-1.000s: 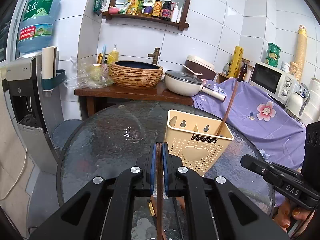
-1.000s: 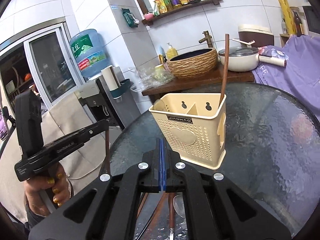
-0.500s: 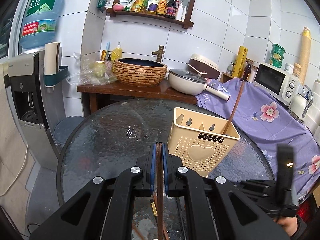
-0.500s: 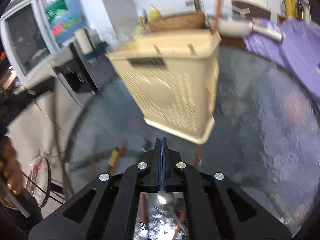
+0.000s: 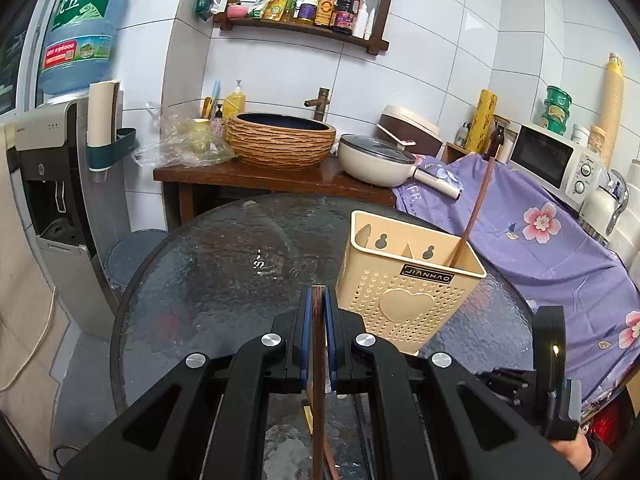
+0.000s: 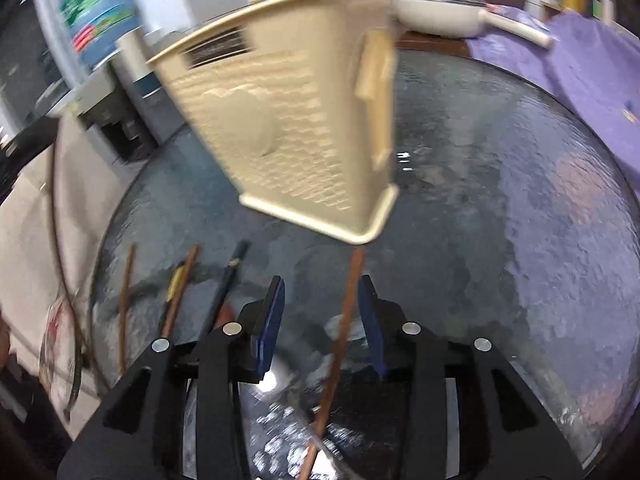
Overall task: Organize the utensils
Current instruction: 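Grasp a metal spoon with the right tool while the left tool holds its chopstick above the holder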
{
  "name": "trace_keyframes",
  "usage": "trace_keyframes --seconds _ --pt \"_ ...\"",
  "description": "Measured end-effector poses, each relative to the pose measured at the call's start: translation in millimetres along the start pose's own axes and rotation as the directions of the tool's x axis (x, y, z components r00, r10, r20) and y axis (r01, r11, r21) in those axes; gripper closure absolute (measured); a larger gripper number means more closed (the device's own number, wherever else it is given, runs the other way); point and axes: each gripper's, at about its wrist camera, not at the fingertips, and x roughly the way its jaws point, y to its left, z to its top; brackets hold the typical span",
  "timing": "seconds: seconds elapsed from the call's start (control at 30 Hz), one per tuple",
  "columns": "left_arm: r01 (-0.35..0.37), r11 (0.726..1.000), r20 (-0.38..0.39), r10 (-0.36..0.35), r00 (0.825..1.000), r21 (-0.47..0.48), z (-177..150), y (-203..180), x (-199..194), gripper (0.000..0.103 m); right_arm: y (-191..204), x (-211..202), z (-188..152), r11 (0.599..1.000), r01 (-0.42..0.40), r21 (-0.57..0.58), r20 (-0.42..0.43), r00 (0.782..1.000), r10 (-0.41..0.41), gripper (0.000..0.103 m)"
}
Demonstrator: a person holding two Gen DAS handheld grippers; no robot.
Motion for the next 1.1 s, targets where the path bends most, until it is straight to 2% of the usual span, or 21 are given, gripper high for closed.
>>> trace_keyframes --seconds 0.13,0.2,0.33,0.47,0.63,0.77,1.03,1.1 --pt "0.007 1.000 -0.001 -0.007 1.000 0.008 -1 -2 1 0.097 18 -6 -13 0.991 -0.008 -0.137 -0.007 1.000 0.007 0.064" --pt "0.008 1.000 -0.002 -0.008 1.000 0.010 -2 -2 1 0.097 21 -6 -20 0.980 -0.020 -0.198 -0.040 0.999 0.012 0.064" --pt "0.009 1.000 -0.003 -0.009 1.000 0.010 -3 -2 0 0.097 30 -4 -35 0.945 0.010 -0.328 -0.075 0.997 -0.037 0.064" --pt "0.008 1.000 -0.001 -0.008 1.000 0.007 -4 -2 -1 0.097 35 1 -44 0.913 0.044 -0.406 -0.102 0.990 -0.094 0.064" --pt "0.009 1.000 -0.002 -0.009 1.000 0.007 -4 -2 -1 0.097 40 8 -49 0.896 0.009 -0.444 -0.141 0.987 -0.080 0.064" --pt "0.008 1.000 -0.001 -0.008 1.000 0.007 -4 -2 -1 0.097 46 12 -47 0.890 0.007 -0.457 -0.146 0.986 -0.082 0.047" --pt "0.008 1.000 0.000 -0.008 1.000 0.006 -4 -2 -1 0.097 46 27 -33 0.908 -0.045 -0.418 -0.169 0.985 -0.029 0.048" --pt "0.009 1.000 0.000 -0.009 1.000 0.007 -4 -2 -2 0.097 48 30 -29 0.906 -0.044 -0.420 -0.169 0.985 -0.030 0.050"
